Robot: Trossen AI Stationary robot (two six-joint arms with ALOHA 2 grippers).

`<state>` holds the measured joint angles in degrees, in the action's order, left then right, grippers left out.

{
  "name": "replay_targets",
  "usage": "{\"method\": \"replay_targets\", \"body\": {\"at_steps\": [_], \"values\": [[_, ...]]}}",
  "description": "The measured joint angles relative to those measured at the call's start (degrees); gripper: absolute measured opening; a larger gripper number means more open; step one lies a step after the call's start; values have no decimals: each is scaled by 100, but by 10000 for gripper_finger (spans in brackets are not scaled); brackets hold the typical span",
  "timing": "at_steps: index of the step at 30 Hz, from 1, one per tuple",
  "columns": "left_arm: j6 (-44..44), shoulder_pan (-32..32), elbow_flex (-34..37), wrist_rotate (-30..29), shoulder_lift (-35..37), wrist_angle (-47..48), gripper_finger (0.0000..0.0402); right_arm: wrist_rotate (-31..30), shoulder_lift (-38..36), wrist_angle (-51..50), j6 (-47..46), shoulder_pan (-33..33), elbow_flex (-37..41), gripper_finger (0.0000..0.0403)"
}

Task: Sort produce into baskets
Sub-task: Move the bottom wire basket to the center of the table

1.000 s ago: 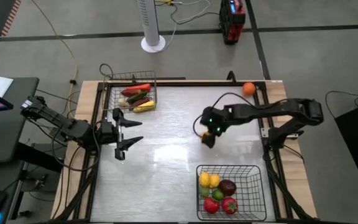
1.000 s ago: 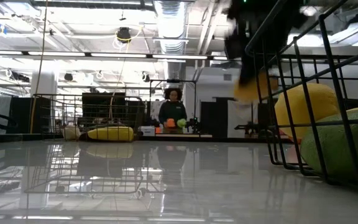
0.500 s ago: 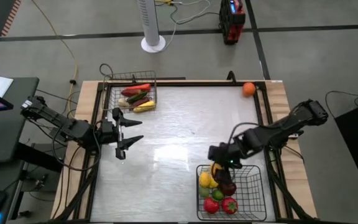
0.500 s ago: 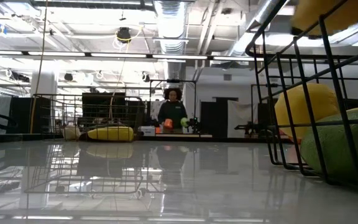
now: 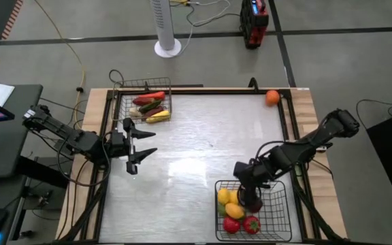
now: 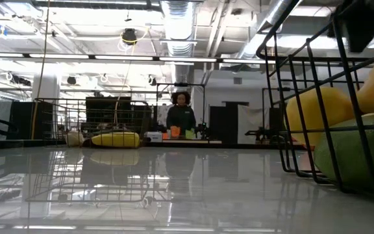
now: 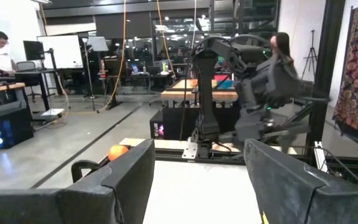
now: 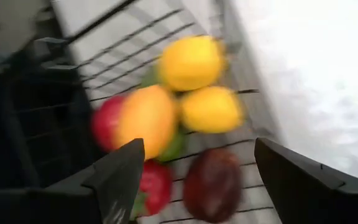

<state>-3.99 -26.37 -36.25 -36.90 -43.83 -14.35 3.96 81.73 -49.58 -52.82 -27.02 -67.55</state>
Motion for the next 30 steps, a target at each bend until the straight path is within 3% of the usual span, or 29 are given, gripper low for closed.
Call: {"method": "replay_targets", "body": {"at_steps": [6,16,23,30], "values": [[-1,-1,0,0,0,3,235,-932,-10,-970,561,699,2,327],[-2,-1,0,2,0,56,235,-1305,-13,-1207,1617,2143,2,326],[-2,0,0,1,0,79,235,-3177,-13,-2212,1562,3229,72,326],[-23,0,0,0,0,97,235,-3362,-11,-2095,1911,4360,679,326]]}}
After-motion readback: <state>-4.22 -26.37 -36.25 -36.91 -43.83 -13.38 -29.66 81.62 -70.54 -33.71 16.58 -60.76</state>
